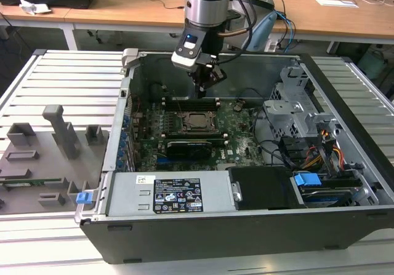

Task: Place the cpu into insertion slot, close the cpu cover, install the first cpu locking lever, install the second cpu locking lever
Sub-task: 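Install the first cpu locking lever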

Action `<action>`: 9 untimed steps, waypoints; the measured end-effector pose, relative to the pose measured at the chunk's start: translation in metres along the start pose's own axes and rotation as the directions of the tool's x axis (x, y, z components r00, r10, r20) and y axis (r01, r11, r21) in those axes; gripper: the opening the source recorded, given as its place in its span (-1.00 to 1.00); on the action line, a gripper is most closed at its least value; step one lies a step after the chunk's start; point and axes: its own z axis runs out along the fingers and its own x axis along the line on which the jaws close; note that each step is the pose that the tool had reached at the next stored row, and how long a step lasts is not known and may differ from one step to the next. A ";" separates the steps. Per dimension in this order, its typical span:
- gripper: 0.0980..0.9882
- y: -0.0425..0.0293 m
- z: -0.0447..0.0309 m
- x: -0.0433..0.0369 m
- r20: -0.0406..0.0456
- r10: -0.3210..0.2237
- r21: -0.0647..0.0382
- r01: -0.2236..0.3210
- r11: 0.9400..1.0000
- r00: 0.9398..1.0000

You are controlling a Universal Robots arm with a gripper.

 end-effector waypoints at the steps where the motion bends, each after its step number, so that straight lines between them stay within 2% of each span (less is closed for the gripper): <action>1: -0.98 0.0000 0.0000 0.0000 0.000 -0.008 0.000 0.008 1.000 1.000; 9: -0.98 0.0000 0.0000 0.0000 -0.002 -0.077 0.000 0.077 0.997 0.997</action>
